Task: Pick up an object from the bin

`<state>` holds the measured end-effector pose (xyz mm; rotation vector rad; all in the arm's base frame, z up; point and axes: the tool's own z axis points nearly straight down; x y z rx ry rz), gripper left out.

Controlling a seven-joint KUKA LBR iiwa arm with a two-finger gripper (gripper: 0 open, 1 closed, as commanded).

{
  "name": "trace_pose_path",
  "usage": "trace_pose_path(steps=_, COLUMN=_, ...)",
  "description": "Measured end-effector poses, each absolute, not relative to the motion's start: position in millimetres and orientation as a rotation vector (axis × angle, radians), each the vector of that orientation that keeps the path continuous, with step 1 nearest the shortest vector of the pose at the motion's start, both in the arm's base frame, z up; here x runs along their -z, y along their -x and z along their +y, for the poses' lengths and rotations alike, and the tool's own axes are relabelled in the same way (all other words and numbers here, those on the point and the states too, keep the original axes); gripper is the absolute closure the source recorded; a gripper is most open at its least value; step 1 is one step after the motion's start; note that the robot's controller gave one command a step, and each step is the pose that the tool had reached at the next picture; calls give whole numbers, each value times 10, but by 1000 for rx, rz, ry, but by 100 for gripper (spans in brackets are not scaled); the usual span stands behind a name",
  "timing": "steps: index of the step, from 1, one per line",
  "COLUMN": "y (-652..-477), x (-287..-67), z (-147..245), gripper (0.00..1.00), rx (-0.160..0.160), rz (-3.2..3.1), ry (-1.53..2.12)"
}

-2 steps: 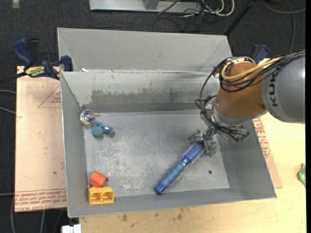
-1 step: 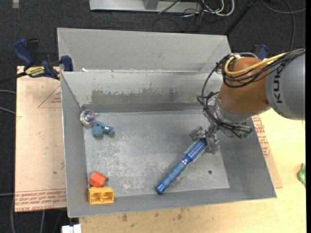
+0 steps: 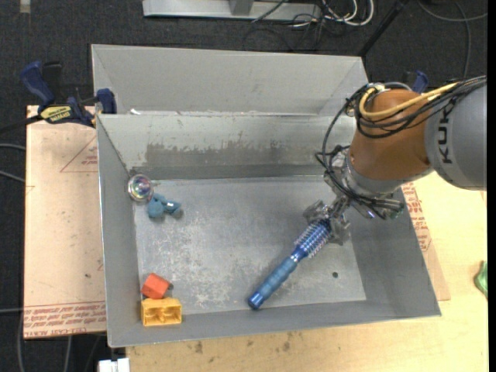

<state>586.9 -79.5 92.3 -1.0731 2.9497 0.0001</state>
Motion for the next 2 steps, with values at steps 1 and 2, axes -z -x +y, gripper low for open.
trace_pose_path(steps=1, y=-5880, x=-1264, z=-790, gripper=100, rx=2, rz=2949, ry=1069)
trace_pose_path(steps=2, y=-5887, x=-1552, z=-782, gripper=100, rx=2, rz=2950, ry=1065)
